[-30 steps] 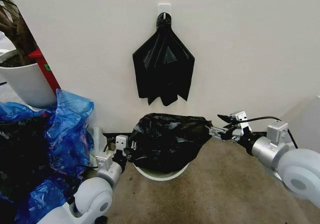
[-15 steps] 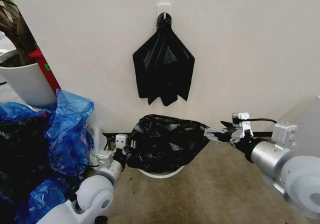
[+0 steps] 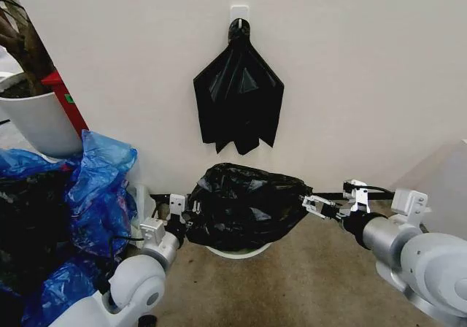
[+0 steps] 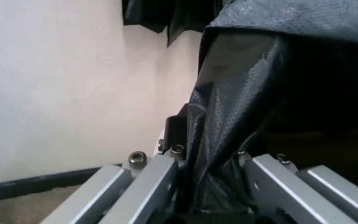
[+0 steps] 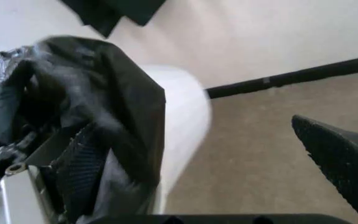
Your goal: Place the garbage bag over the trash bin.
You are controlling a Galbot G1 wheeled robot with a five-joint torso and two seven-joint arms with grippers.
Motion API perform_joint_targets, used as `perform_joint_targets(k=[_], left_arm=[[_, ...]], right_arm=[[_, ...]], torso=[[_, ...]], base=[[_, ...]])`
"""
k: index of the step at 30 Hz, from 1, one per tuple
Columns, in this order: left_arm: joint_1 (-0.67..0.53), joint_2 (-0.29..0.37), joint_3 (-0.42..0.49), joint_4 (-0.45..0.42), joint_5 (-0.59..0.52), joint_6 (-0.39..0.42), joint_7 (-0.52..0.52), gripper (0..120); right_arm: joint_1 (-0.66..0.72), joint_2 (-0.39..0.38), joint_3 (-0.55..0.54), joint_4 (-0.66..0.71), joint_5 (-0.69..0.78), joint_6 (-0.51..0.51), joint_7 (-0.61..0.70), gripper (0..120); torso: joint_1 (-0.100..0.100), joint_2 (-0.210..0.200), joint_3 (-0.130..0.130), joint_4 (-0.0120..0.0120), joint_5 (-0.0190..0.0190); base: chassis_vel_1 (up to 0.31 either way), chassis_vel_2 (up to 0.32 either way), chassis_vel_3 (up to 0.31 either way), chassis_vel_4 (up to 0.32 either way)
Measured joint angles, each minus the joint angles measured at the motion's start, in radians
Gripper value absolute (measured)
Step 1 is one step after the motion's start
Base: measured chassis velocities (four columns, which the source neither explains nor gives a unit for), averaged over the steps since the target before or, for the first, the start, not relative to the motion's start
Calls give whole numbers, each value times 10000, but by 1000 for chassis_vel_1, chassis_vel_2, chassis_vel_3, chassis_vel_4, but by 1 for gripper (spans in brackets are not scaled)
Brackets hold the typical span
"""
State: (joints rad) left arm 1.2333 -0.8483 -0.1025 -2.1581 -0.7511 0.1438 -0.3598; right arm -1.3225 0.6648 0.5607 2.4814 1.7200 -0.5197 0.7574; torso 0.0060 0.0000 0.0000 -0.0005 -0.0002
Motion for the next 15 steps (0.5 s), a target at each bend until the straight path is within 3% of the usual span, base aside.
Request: perform_joint_targets(k=[11,15], left_arm=[[843,425,-356,-684,-1555,-217,824,1],[1032,453,-389,-705,-1604,-220,976,1]], right_arm=[[-231,70,555,-1682,610,-1077,-3711,100],[-272,-24,860,-1993,871,-1482,-4559,100]], torso=[[0,0,0,3,2],[0,0,1,0,3]], base=[[0,0,0,0],[0,0,0,0]])
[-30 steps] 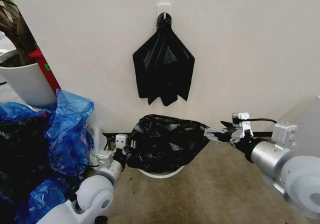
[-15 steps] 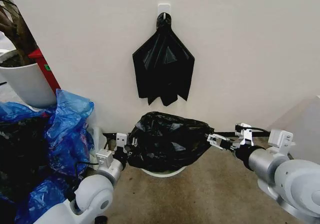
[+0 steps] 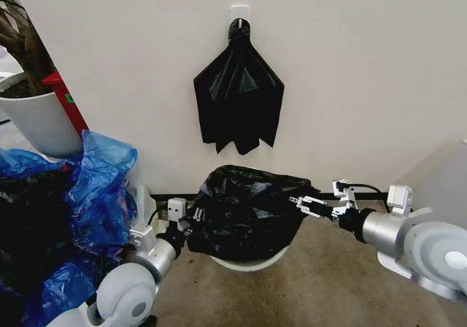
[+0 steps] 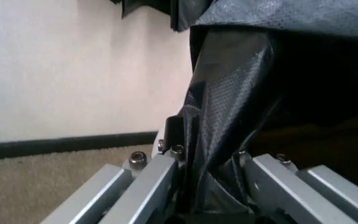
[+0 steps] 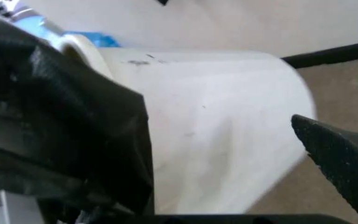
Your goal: Place the garbage bag over the trash bin.
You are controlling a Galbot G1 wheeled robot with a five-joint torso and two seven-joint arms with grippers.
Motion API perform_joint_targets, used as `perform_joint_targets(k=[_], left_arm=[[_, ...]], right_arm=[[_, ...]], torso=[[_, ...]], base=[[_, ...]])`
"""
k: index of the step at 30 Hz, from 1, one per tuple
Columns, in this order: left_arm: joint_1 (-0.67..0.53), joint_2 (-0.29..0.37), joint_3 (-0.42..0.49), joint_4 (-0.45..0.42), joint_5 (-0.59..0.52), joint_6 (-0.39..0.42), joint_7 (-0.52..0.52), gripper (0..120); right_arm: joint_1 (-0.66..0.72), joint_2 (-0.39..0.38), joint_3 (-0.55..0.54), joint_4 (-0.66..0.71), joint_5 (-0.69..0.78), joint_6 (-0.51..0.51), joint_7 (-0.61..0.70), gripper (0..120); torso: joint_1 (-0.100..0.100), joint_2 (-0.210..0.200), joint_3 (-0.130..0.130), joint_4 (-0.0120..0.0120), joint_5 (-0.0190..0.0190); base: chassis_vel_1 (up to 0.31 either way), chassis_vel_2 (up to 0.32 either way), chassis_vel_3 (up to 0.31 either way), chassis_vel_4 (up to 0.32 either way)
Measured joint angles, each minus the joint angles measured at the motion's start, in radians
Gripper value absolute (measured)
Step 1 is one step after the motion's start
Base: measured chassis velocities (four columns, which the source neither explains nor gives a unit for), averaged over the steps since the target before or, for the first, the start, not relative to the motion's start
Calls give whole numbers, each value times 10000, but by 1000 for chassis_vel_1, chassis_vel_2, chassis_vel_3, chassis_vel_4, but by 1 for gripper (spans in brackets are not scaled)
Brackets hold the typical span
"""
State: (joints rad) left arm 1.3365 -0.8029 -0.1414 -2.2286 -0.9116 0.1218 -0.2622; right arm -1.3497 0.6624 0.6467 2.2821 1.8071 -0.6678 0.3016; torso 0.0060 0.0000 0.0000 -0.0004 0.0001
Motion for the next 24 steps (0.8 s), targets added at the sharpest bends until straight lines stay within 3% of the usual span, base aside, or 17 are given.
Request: perform_joint_targets(k=[24], left_arm=[[8,-60,-68,507,166,-102,238,1]], right_arm=[[-34,-305,392,-111,345,-322,604,100]], torso=[[0,0,0,2,-1]], base=[[0,0,0,0]])
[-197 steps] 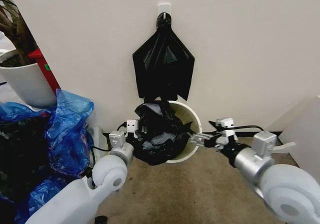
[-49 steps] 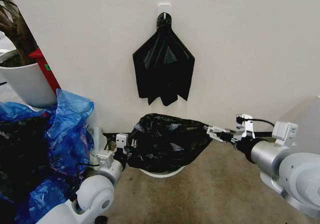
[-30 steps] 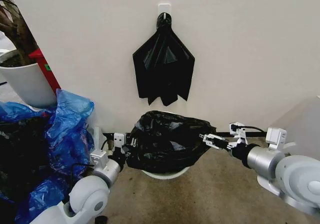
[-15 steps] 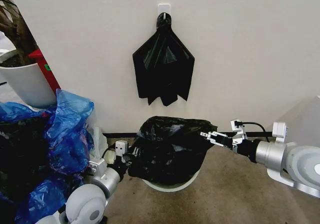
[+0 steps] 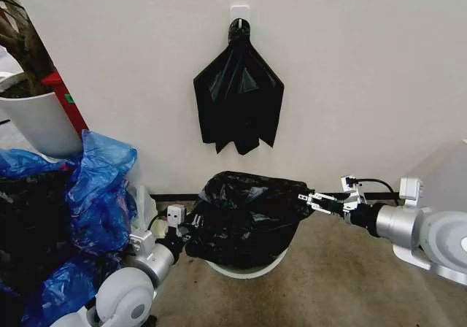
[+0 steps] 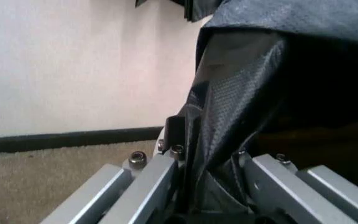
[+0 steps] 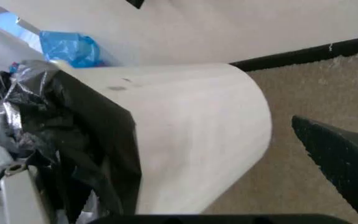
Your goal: Place the garbage bag over the trash bin.
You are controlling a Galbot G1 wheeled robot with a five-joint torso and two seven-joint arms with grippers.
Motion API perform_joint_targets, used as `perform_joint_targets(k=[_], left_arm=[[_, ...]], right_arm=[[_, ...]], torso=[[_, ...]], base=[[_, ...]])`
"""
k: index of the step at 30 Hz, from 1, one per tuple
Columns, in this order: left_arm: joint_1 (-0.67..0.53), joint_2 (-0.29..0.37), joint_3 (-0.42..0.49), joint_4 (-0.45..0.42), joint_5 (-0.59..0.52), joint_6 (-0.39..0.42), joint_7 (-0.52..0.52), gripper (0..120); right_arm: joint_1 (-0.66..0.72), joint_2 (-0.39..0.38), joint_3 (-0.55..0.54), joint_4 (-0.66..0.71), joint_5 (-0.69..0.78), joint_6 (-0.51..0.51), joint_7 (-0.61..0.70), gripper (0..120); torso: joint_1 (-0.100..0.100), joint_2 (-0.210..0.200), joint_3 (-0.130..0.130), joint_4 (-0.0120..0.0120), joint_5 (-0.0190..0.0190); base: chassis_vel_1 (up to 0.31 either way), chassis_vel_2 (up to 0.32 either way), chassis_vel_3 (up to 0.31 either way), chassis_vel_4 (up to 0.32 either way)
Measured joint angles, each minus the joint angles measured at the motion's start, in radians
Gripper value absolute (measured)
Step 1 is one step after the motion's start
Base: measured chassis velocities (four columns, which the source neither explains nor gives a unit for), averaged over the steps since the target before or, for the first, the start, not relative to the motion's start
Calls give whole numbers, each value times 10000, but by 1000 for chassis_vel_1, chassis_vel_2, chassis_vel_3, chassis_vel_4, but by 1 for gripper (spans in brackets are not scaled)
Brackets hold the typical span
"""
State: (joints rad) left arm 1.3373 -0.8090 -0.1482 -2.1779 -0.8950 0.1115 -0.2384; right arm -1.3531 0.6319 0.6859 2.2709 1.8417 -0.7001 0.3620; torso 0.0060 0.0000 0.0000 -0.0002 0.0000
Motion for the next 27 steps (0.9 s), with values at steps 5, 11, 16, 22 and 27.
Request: perform_joint_targets(k=[5,11,16,22,27], left_arm=[[106,138,-453,-387,-485,6,72,1],[122,163,-667,-613,-962,36,88,1],[121,165,-672,-784,-1206,50,98,1],[111,127,-659,-917,-1469,51,130,1],[135,63,-700,-879,-1456,50,132,1]], right_arm=[[-132,-9,-11,-1021,-1042,-94,-1615,100],[-274,95,-252,-1760,-2405,-86,-3211,100],[-313,279,-470,-1972,-2976,32,-3545,100],[-357,395,-514,-2116,-3300,230,-3842,100],[-379,269,-275,-1848,-3163,319,-3809,100]], torso=[[0,0,0,0,0],[0,0,0,-1,2],[0,0,0,-1,1],[0,0,0,-1,2],[0,0,0,-3,-3]], base=[[0,0,0,0],[0,0,0,0],[0,0,0,0],[0,0,0,0],[0,0,0,0]])
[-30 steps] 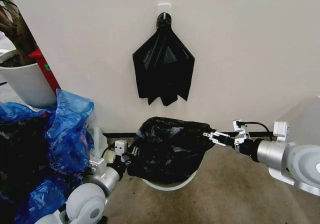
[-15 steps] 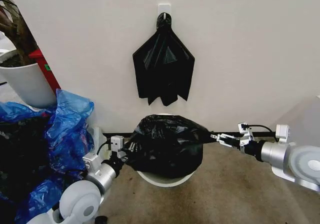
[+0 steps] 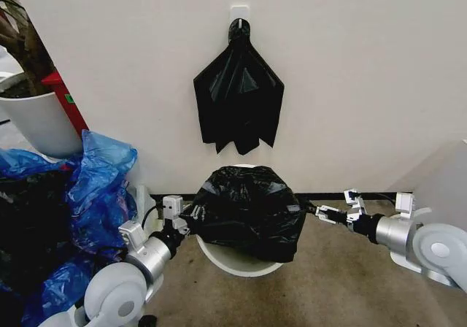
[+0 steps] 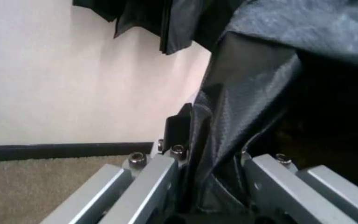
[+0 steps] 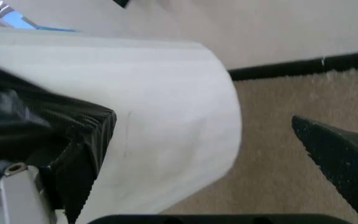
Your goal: Place the garbage bag over the trash bin.
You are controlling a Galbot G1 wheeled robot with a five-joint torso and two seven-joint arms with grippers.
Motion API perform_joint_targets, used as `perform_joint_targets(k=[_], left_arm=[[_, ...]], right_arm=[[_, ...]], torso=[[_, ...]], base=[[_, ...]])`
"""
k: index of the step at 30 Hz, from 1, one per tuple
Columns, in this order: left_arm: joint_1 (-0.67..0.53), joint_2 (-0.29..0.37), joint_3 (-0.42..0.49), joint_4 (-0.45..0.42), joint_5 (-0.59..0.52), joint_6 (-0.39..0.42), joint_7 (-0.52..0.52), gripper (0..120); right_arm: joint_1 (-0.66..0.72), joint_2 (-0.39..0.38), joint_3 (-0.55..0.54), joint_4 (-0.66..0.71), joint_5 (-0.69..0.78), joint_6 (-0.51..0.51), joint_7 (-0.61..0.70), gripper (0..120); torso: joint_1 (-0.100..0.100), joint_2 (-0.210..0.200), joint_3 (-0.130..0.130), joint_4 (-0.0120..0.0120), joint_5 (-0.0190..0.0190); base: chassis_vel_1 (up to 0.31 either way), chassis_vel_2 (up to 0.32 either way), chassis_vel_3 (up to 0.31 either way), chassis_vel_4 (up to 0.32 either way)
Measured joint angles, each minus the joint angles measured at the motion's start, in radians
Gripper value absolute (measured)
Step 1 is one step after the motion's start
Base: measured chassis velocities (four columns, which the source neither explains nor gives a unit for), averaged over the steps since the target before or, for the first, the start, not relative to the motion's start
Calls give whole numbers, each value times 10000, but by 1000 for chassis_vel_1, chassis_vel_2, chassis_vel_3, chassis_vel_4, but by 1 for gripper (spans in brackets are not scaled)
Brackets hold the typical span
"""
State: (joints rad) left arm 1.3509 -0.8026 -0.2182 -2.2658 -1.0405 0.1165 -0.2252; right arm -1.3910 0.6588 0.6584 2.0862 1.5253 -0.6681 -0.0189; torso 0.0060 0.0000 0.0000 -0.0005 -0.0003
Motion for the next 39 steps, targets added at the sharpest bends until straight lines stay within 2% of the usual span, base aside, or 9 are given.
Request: perform_joint_targets(k=[13,19,21,25,29,32,35,38,39], left_arm=[[-131,-352,-163,994,155,-64,-488,1],[-298,-506,126,1271,828,-113,-1032,1],[-419,-527,311,1251,1179,-154,-1279,1],[-579,-517,563,1080,2094,-439,-1535,1],[-703,-528,723,1107,3110,-791,-1584,1],[-870,-596,924,1219,4036,-1055,-1624,1],[-943,-647,1002,1320,4408,-1104,-1627,1],[-1046,-718,1156,1507,4693,-1104,-1635,1],[-1059,-727,1176,1527,4713,-1104,-1634,1]], right_arm=[[121,-484,751,897,1268,57,882,100],[358,-347,922,2005,1841,239,2342,100],[593,-13,375,3250,2027,1033,4712,100],[701,655,-636,4204,2171,1748,7558,100],[672,1050,-1302,4218,1944,2157,8826,100],[849,1397,-2366,4215,1491,2770,9760,100],[744,1531,-2850,4202,773,2743,9422,100],[455,1485,-3419,4188,-1427,2562,7407,100],[455,1465,-3465,4188,-1574,2556,7258,100]], torso=[[0,0,0,3,3],[0,0,1,2,0],[0,0,0,2,0],[0,0,0,1,1],[0,0,0,1,7],[0,0,0,2,3],[0,-1,1,5,3],[0,0,0,-3,3],[0,0,0,-3,2]], base=[[0,0,0,0],[0,0,0,0],[0,0,0,0],[0,0,0,0],[0,0,0,0],[0,0,0,0],[0,0,0,0],[0,0,0,0],[0,0,0,0]])
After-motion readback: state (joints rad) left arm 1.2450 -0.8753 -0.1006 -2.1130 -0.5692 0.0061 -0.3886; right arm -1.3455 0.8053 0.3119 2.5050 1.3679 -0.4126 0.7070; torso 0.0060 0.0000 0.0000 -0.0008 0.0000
